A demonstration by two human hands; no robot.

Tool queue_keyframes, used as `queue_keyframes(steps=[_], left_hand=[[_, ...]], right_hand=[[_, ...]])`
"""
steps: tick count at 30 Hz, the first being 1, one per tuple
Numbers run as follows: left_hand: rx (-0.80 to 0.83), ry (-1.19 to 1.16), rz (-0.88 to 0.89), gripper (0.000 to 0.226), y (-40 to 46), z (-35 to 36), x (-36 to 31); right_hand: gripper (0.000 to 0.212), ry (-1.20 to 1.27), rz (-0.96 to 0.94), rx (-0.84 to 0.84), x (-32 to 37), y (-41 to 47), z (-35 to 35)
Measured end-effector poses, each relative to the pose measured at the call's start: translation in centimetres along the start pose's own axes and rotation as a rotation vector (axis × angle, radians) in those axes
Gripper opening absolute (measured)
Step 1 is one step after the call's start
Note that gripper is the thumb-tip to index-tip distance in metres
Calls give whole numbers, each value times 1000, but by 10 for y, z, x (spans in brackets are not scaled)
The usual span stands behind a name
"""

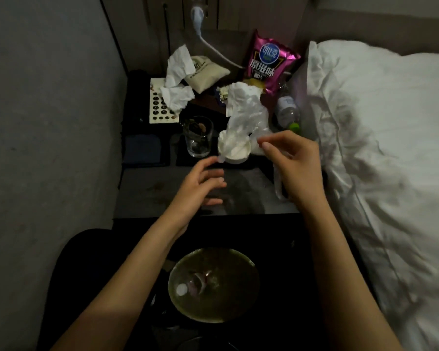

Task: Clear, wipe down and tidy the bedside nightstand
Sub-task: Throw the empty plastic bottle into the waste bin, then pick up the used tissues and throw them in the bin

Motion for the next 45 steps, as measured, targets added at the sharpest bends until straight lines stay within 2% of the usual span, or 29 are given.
queue_keyframes(steps=[3,5,7,9,12,15,17,19,21,25,30,35,38,40,45], left_hand=[[71,42,147,68,-11,0,-4],[122,96,219,73,-20,-2,-3],[142,66,188,63,-29,-6,7],[180,90,92,41,-35,-6,31],[257,343,-42,29,-42,-6,85],[272,521,-264,23,-51,-11,151],[318,664,-384,24,-57,-13,188],[422,762,-442,33,-63,-13,210],[449,790,-457,36,-65,-15,220],[363,814,-416,30,-55,-20,209],[204,704,-168,20,-32,-18,137],[60,450,71,26,-13,-21,52],[26,350,123,23,-2,-20,20],[11,303,152,23,5,-18,9],[-48,245,152,26,19,-14,2]], right_hand=[[17,241,64,84,13,-34,4],[23,337,161,166,10,-51,13],[26,373,312,222,-7,-67,29],[26,347,488,250,-37,-84,52],[30,163,713,286,-95,-113,89],[34,-116,849,342,-153,-144,119],[19,-217,943,456,-182,-167,134],[35,-374,1041,620,-201,-190,142],[40,-514,1068,687,-212,-206,142],[38,-634,922,575,-201,-184,140],[27,-506,679,495,-135,-115,123],[29,-388,453,461,-61,-56,78],[27,-306,256,281,-34,-19,62],[18,-382,155,213,-32,5,63],[36,-660,164,327,-67,50,85]])
Point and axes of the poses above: each hand's wrist, its own y-axis towards the middle knuckle, its own z-axis out of the palm, x = y × z, the point moved 3 cm from there along y, towards the middle knuckle, and after that the axes turned 7 degrees about z, right-handed, at the moved point
